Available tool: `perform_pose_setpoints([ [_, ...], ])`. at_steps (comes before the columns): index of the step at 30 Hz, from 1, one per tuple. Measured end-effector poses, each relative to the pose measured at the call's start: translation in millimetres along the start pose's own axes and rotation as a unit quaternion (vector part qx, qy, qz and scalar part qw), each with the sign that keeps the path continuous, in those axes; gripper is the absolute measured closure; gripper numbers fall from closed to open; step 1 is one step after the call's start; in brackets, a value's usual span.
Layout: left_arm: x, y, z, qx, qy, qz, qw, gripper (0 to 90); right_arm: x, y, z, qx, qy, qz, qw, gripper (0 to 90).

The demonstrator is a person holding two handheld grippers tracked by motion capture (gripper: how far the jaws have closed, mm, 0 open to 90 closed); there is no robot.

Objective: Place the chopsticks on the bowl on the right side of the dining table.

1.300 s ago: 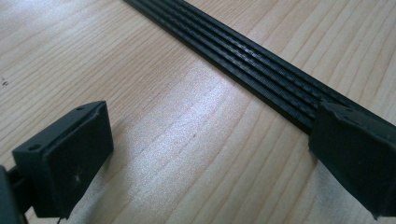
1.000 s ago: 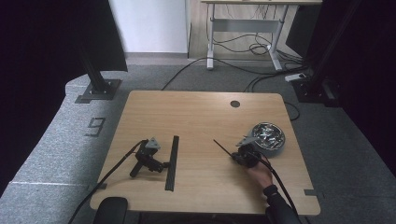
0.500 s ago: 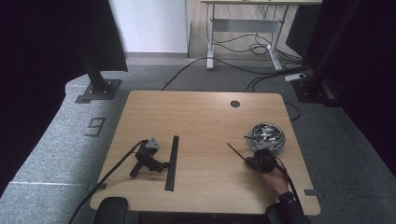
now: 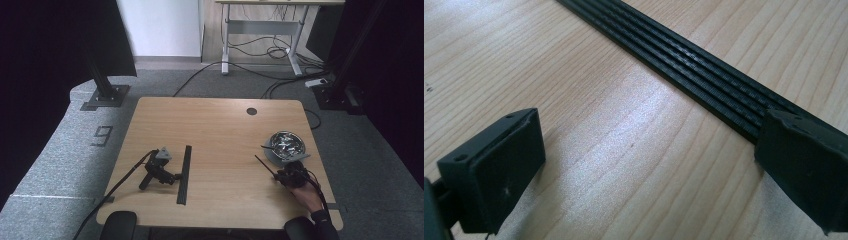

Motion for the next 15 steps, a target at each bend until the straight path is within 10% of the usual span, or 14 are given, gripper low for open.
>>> perform_pose_setpoints([
  [15,-0.1,-0.1,0.0,-0.001,0.001,0.000,1.0000,0.0,11.3,-16.2,7.4,-0.102,-0.018,-0.003,0.9946,46.9],
])
Point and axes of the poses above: each handheld gripper's, and its own axes: y roughly forward along the jaws, z roughly out of its top, x roughly to its right, the point moved 8 cm from there along y, roughly forward along the jaws, and after that the axes turned 10 degrees about -y, right-handed, at the moved point
